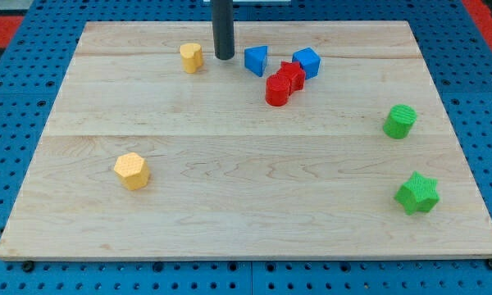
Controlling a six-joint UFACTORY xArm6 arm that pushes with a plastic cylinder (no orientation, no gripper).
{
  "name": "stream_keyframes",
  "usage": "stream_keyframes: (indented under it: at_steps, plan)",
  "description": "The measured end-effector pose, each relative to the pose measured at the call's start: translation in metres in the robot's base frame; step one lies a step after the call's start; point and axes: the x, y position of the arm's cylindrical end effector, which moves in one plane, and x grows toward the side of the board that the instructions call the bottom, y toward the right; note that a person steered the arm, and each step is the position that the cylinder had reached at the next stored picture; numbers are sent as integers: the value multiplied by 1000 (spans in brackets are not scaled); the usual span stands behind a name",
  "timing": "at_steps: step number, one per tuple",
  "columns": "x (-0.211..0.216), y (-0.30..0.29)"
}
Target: Move your arm towards center right
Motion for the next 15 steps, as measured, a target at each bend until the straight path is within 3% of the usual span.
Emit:
stream_keyframes:
  at_steps: [2, 3, 4, 5, 8, 9, 10, 11, 12, 13, 15]
  plan:
    - [45, 48]
    - [41, 16]
    - [94, -20]
    - [157, -10]
    - [193, 197]
    - [198, 221]
    - [193, 295]
    - [161, 319]
    - [100, 248]
    - [131, 178]
    - [99, 237]
